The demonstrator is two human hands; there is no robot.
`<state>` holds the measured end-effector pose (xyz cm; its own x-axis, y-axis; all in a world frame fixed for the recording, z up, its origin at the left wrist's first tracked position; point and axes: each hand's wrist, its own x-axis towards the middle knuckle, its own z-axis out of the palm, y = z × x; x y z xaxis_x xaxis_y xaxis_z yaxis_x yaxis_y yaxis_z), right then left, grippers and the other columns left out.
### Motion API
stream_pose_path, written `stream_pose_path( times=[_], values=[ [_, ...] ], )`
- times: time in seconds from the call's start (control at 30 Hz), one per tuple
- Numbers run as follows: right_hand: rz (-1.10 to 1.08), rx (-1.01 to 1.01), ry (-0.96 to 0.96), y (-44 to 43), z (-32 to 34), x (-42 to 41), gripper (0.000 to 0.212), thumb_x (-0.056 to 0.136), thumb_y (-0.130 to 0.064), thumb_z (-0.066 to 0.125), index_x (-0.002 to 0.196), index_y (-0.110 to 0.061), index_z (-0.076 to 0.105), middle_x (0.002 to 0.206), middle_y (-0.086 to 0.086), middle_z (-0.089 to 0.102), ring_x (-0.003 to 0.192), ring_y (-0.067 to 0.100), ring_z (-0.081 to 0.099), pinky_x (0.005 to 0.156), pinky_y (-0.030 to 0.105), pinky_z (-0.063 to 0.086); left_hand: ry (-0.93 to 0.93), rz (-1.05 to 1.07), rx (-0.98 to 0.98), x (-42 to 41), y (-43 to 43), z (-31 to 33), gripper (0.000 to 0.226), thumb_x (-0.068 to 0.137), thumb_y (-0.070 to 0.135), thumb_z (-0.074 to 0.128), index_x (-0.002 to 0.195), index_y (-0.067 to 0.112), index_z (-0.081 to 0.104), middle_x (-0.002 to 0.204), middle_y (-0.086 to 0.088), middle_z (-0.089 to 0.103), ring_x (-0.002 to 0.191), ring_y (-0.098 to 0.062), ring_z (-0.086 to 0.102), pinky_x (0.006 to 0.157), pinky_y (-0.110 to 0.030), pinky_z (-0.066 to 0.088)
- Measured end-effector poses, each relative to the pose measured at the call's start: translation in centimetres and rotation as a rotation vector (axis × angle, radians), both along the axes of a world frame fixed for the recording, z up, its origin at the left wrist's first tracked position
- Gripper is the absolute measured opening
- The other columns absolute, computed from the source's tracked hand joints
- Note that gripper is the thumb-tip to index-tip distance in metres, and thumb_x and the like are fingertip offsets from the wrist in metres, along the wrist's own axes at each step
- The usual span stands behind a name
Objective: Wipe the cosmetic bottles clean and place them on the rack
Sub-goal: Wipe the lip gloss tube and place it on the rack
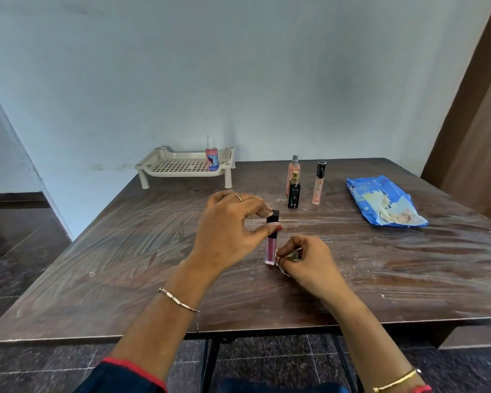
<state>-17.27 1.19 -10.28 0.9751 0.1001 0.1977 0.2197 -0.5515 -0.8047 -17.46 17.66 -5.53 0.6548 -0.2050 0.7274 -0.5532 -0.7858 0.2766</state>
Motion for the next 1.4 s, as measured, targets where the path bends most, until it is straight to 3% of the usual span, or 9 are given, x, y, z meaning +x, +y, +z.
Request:
stream_pose_path(
  times=[0.17, 0.23, 0.33, 0.43, 0.57, 0.7, 0.87, 1.03, 1.4],
  values=[
    [-0.004, -0.009, -0.026, 0.1, 0.0, -0.3, 0.021, 0.070, -0.007, 0.074, 0.059, -0.023, 0.067, 0.066, -0.011, 0.069, 0.065, -0.003, 0.061, 0.059, 0.008, 0.042, 0.091, -0.005, -0.208, 0.0, -0.9, -0.6, 0.028, 0.070, 0.055, 0.069, 0.086, 0.031, 0.067, 0.084, 0.025, 0.065, 0.083, 0.007, 0.062, 0.090, -0.027, 0.047],
    [0.000, 0.028, -0.006, -0.1, 0.0, -0.5, 0.019, 0.069, -0.010, 0.076, 0.058, -0.023, 0.066, 0.066, -0.010, 0.070, 0.068, 0.000, 0.063, 0.063, 0.017, 0.047, 0.196, -0.060, -0.337, 0.1, -0.6, -0.7, 0.021, 0.070, 0.042, 0.078, 0.085, 0.030, 0.068, 0.088, 0.021, 0.069, 0.088, 0.007, 0.063, 0.088, -0.015, 0.042],
    [0.015, 0.121, 0.052, -0.3, 0.0, -0.9, 0.013, 0.070, -0.010, 0.074, 0.064, -0.018, 0.067, 0.073, -0.004, 0.073, 0.073, 0.012, 0.068, 0.068, 0.029, 0.054, 0.303, -0.108, -0.412, 0.2, 0.4, -0.7, 0.019, 0.073, 0.035, 0.079, 0.089, 0.030, 0.071, 0.093, 0.019, 0.071, 0.096, 0.007, 0.060, 0.091, -0.016, 0.040],
    [0.014, 0.231, 0.106, -0.3, 0.3, -1.3, 0.007, 0.074, -0.005, 0.068, 0.075, -0.012, 0.067, 0.071, 0.003, 0.072, 0.058, 0.012, 0.063, 0.054, 0.023, 0.048, 0.357, -0.123, -0.437, 0.4, 1.1, -0.6, 0.017, 0.075, 0.033, 0.076, 0.091, 0.032, 0.072, 0.095, 0.021, 0.070, 0.097, 0.007, 0.059, 0.092, -0.024, 0.042],
    [-0.012, 0.368, 0.052, -0.1, 1.3, -1.5, 0.006, 0.079, -0.002, 0.064, 0.081, -0.007, 0.066, 0.060, 0.002, 0.062, 0.044, 0.003, 0.047, 0.045, 0.016, 0.038, 0.390, -0.175, -0.411, 0.6, 1.8, -0.5, 0.018, 0.076, 0.029, 0.074, 0.094, 0.030, 0.072, 0.104, 0.018, 0.066, 0.100, 0.007, 0.057, 0.090, -0.018, 0.040],
    [-0.002, 0.456, -0.028, 0.4, 2.1, -1.1, 0.008, 0.081, -0.004, 0.067, 0.084, -0.012, 0.067, 0.073, 0.003, 0.066, 0.058, 0.006, 0.054, 0.054, 0.016, 0.042, 0.416, -0.214, -0.401, 0.5, 1.5, -0.7, 0.019, 0.078, 0.025, 0.073, 0.096, 0.029, 0.072, 0.108, 0.012, 0.063, 0.104, 0.004, 0.056, 0.094, -0.013, 0.038],
    [-0.026, 0.569, -0.217, 1.0, 2.2, -1.2, 0.010, 0.082, -0.006, 0.070, 0.088, -0.014, 0.067, 0.083, 0.000, 0.071, 0.076, 0.010, 0.066, 0.069, 0.020, 0.051, 0.394, -0.233, -0.407, 0.2, 1.0, -1.0, 0.019, 0.079, 0.023, 0.072, 0.098, 0.029, 0.072, 0.108, 0.012, 0.063, 0.095, 0.003, 0.059, 0.082, -0.002, 0.038],
    [0.012, 0.415, -0.469, 2.0, 1.9, -1.5, 0.016, 0.081, 0.002, 0.070, 0.091, -0.011, 0.069, 0.093, 0.001, 0.069, 0.089, 0.011, 0.067, 0.076, 0.020, 0.054, 0.417, -0.257, -0.516, 0.1, 1.0, -1.3, 0.019, 0.080, 0.020, 0.072, 0.091, 0.036, 0.069, 0.098, 0.016, 0.069, 0.094, 0.002, 0.063, 0.084, -0.009, 0.043],
    [-0.111, -0.047, -0.784, 2.5, 0.7, -1.8, 0.017, 0.084, -0.003, 0.065, 0.099, -0.005, 0.070, 0.098, 0.001, 0.065, 0.082, 0.009, 0.063, 0.068, 0.023, 0.056, 0.483, -0.357, -0.709, 0.3, 0.8, -1.7, 0.019, 0.081, 0.004, 0.069, 0.093, 0.019, 0.071, 0.091, 0.007, 0.074, 0.090, -0.009, 0.070, 0.079, -0.020, 0.053]
  ],
)
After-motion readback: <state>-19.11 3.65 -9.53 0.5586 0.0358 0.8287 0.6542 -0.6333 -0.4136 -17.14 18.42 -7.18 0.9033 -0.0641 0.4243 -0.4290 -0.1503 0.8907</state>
